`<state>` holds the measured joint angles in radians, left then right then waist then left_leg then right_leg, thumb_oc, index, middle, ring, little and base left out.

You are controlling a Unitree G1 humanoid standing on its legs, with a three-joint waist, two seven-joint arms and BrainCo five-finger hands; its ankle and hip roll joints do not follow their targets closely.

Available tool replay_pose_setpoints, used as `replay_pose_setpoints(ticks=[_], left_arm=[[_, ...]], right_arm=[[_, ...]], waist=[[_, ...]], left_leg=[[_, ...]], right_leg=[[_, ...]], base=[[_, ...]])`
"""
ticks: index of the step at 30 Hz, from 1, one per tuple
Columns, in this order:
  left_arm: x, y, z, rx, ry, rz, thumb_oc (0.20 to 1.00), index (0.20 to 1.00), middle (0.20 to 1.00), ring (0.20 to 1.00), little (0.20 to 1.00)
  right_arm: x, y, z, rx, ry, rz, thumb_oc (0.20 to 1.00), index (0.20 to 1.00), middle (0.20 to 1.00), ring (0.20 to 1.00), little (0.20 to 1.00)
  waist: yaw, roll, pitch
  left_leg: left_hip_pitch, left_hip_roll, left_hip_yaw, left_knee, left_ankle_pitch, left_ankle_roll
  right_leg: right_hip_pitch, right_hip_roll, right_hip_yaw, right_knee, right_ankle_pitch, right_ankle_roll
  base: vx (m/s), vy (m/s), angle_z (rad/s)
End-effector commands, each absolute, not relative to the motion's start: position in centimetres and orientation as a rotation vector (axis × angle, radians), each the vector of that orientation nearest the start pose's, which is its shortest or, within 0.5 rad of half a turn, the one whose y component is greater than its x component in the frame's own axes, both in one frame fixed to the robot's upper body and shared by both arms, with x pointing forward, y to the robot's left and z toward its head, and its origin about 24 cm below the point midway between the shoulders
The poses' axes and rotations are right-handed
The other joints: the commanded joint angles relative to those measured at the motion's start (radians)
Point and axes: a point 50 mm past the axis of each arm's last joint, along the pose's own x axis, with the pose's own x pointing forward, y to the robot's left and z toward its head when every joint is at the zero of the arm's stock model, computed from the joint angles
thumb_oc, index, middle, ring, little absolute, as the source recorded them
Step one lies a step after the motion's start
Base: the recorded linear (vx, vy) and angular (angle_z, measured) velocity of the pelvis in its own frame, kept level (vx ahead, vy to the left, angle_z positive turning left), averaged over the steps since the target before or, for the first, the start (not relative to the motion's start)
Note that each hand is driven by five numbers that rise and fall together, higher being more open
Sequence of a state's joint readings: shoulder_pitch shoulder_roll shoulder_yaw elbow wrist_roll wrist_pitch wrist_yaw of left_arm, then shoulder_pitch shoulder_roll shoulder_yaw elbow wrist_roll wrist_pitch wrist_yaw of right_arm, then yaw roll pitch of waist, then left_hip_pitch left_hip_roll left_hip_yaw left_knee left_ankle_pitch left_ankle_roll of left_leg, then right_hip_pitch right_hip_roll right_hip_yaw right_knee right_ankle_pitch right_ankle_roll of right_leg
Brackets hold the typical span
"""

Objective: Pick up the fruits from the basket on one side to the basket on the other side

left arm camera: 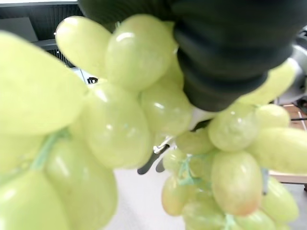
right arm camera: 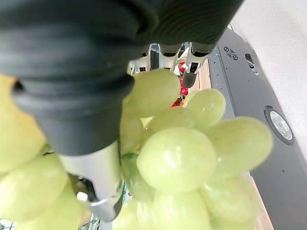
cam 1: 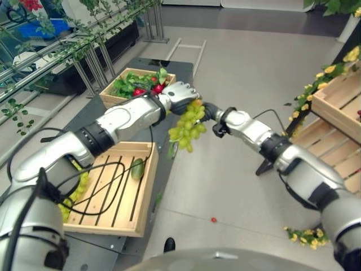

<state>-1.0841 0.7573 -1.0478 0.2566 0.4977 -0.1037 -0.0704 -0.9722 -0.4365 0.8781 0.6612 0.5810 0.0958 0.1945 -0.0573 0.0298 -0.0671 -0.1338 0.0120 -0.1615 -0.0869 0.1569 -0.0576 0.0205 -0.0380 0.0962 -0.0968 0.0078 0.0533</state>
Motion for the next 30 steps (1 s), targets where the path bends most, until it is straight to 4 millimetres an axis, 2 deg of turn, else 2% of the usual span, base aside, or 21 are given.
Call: replay_pose_setpoints(ticks=[1, 3, 4, 5, 8, 11, 12, 13, 18, 22, 27, 28, 29, 30], left_arm=[[32.7, 0.0, 21.2, 1.611, -0.945, -0.788, 0.2, 0.2, 0.2, 0.2, 0.2], [32.4, -0.4, 21.4, 1.606, -0.968, -0.801, 0.2, 0.2, 0.2, 0.2, 0.2], [32.3, -0.6, 21.6, 1.601, -0.979, -0.799, 0.2, 0.2, 0.2, 0.2, 0.2], [32.0, -1.1, 21.9, 1.578, -1.003, -0.802, 0.2, 0.2, 0.2, 0.2, 0.2], [31.7, -1.6, 22.3, 1.565, -1.031, -0.802, 0.2, 0.2, 0.2, 0.2, 0.2], [31.3, -1.8, 23.2, 1.54, -1.068, -0.793, 0.2, 0.2, 0.2, 0.2, 0.2], [31.3, -1.8, 23.2, 1.54, -1.067, -0.794, 0.2, 0.2, 0.2, 0.2, 0.2], [31.6, -1.3, 23.0, 1.543, -1.048, -0.783, 0.2, 0.2, 0.2, 0.2, 0.2], [31.8, -0.9, 23.1, 1.544, -1.046, -0.768, 0.2, 0.2, 0.2, 0.2, 0.2], [31.2, -0.7, 23.6, 1.504, -1.073, -0.766, 0.2, 0.2, 0.2, 0.2, 0.2], [31.3, -0.3, 23.7, 1.497, -1.068, -0.756, 0.2, 0.2, 0.2, 0.2, 0.2], [31.4, -0.1, 23.6, 1.497, -1.062, -0.753, 0.583, 0.583, 0.583, 0.583, 0.583], [31.5, 0.0, 23.6, 1.502, -1.058, -0.746, 0.727, 0.727, 0.727, 0.727, 0.727], [31.6, 0.2, 23.5, 1.508, -1.052, -0.745, 1.0, 1.0, 1.0, 1.0, 1.0]], right_arm=[[36.0, 1.9, 20.0, -0.277, -0.202, 0.934, 1.0, 1.0, 1.0, 1.0, 1.0], [36.0, 2.2, 20.1, -0.238, -0.199, 0.933, 1.0, 1.0, 1.0, 1.0, 1.0], [36.0, 2.3, 20.1, -0.212, -0.199, 0.926, 0.523, 0.523, 0.523, 0.523, 0.523], [36.1, 2.4, 20.4, -0.155, -0.208, 0.898, 0.2, 0.2, 0.2, 0.2, 0.2], [36.2, 2.5, 20.7, -0.133, -0.217, 0.889, 0.2, 0.2, 0.2, 0.2, 0.2], [36.4, 1.7, 21.1, -0.088, -0.235, 0.851, 0.2, 0.2, 0.2, 0.2, 0.2], [36.4, 1.7, 21.1, -0.087, -0.235, 0.851, 0.2, 0.2, 0.2, 0.2, 0.2], [36.6, 1.2, 21.2, -0.074, -0.238, 0.83, 0.2, 0.2, 0.2, 0.2, 0.2], [37.0, 0.0, 21.1, -0.068, -0.244, 0.789, 0.2, 0.2, 0.2, 0.2, 0.2], [37.7, -2.1, 21.2, -0.043, -0.247, 0.717, 0.2, 0.2, 0.2, 0.2, 0.2], [37.9, -3.0, 21.1, -0.037, -0.245, 0.686, 0.2, 0.2, 0.2, 0.2, 0.2], [37.9, -3.1, 21.2, -0.033, -0.247, 0.681, 0.2, 0.2, 0.2, 0.2, 0.2], [38.0, -3.3, 21.2, -0.03, -0.25, 0.675, 0.2, 0.2, 0.2, 0.2, 0.2], [38.0, -3.5, 21.3, -0.028, -0.253, 0.67, 0.2, 0.2, 0.2, 0.2, 0.2]], waist=[[0.029, -0.029, -0.061], [0.032, -0.031, -0.064], [0.033, -0.032, -0.066], [0.037, -0.032, -0.065], [0.04, -0.033, -0.069], [0.042, -0.033, -0.069], [0.042, -0.033, -0.071], [0.04, -0.032, -0.068], [0.037, -0.032, -0.069], [0.035, -0.033, -0.067], [0.033, -0.031, -0.067], [0.034, -0.031, -0.067], [0.033, -0.03, -0.066], [0.032, -0.03, -0.066]], left_leg=[[0.08, -0.032, -0.032, 0.0, -0.199, 0.024], [0.081, -0.032, -0.035, 0.0, -0.199, 0.024], [0.082, -0.032, -0.036, 0.0, -0.2, 0.024], [0.079, -0.032, -0.037, 0.0, -0.188, 0.022], [0.081, -0.032, -0.039, 0.0, -0.199, 0.023], [0.072, -0.033, -0.039, 0.0, -0.184, 0.021], [0.077, -0.032, -0.039, 0.0, -0.197, 0.022], [0.072, -0.031, -0.039, 0.0, -0.183, 0.02], [0.07, -0.03, -0.037, 0.0, -0.182, 0.02], [0.069, -0.03, -0.036, 0.0, -0.182, 0.021], [0.068, -0.03, -0.031, 0.0, -0.183, 0.022], [0.068, -0.03, -0.03, 0.0, -0.183, 0.022], [0.068, -0.03, -0.029, 0.0, -0.183, 0.023], [0.068, -0.031, -0.028, 0.0, -0.184, 0.024]], right_leg=[[-0.012, -0.011, -0.022, 0.009, -0.042, 0.05], [-0.01, -0.01, -0.024, 0.009, -0.042, 0.049], [-0.01, -0.01, -0.025, 0.009, -0.042, 0.048], [-0.012, -0.011, -0.028, 0.009, -0.031, 0.049], [-0.009, -0.01, -0.03, 0.009, -0.04, 0.048], [-0.018, -0.01, -0.032, 0.009, -0.027, 0.05], [-0.013, -0.009, -0.032, 0.009, -0.037, 0.049], [-0.019, -0.011, -0.033, 0.009, -0.025, 0.051], [-0.023, -0.013, -0.031, 0.009, -0.023, 0.053], [-0.029, -0.015, -0.028, 0.009, -0.017, 0.055], [-0.034, -0.018, -0.023, 0.009, -0.013, 0.058], [-0.036, -0.019, -0.021, 0.009, -0.012, 0.059], [-0.038, -0.019, -0.021, 0.009, -0.01, 0.059], [-0.039, -0.02, -0.019, 0.009, -0.009, 0.06]], base=[[0.0, 0.0, 0.0], [0.0, 0.0, 0.0], [-0.03, 0.001, 0.01], [-0.04, 0.004, 0.01], [-0.01, 0.0, 0.0], [-0.01, 0.002, 0.0], [0.0, 0.0, 0.0], [0.0, 0.0, 0.0], [-0.01, 0.003, 0.0], [0.0, 0.0, 0.0], [-0.01, 0.013, -0.01], [-0.01, 0.034, -0.03], [-0.01, 0.031, -0.04], [-0.02, 0.041, -0.03]])
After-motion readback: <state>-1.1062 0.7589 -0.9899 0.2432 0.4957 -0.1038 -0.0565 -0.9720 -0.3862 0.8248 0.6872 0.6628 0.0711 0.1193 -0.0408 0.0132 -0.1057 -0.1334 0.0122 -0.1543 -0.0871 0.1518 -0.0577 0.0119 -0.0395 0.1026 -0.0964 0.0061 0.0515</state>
